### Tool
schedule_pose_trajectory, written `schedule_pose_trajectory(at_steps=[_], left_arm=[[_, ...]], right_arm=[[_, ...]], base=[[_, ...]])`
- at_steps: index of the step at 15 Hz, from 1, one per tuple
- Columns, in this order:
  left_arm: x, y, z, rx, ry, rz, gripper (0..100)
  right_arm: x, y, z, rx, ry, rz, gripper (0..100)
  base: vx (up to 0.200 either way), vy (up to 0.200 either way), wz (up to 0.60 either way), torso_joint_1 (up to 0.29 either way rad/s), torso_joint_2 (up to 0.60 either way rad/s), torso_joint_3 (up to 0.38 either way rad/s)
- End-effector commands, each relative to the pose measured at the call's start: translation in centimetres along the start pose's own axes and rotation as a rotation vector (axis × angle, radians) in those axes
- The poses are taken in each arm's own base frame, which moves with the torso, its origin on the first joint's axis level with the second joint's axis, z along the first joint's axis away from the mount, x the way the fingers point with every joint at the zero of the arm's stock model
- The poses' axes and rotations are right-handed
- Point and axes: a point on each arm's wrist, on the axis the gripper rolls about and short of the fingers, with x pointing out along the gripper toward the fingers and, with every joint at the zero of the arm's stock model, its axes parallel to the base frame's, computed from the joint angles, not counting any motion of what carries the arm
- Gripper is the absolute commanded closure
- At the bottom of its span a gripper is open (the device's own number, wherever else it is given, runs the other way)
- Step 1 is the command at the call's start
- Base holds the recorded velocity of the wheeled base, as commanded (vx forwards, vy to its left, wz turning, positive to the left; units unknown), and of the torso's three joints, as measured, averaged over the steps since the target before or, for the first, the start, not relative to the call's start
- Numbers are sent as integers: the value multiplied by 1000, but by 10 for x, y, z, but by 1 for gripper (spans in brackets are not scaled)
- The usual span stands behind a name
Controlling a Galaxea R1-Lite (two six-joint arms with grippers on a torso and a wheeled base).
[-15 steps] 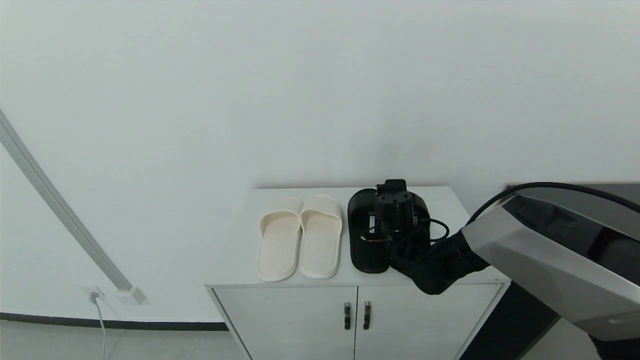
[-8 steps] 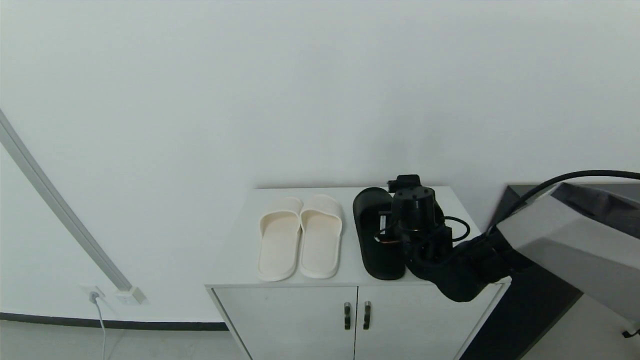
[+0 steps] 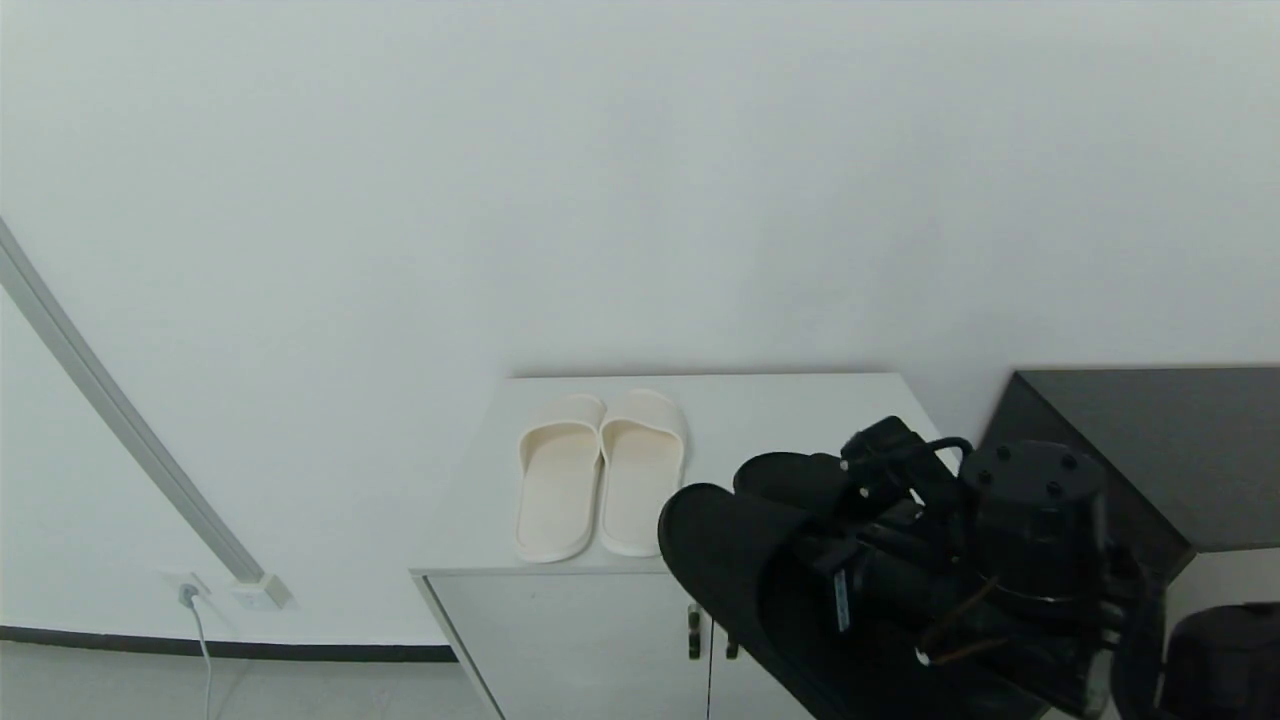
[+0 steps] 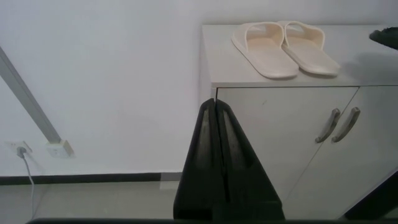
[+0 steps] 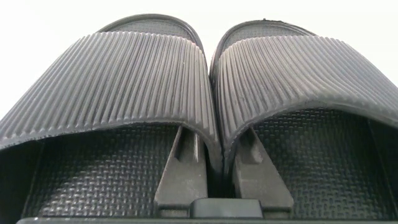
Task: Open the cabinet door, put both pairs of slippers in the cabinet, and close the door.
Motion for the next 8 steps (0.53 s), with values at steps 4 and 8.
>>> schedule_pose_trajectory(at_steps=[4,8], left_arm=[[0,0,0,-2,1,1,100],[0,0,0,-2,1,1,100]], right_arm=[[-34,12,1,-13,-26,85,100],[-37,11,-3,-15,-12,83,100]], base=[[-50,0,0,1,2,-1],[-200,0,0,5,5,2]])
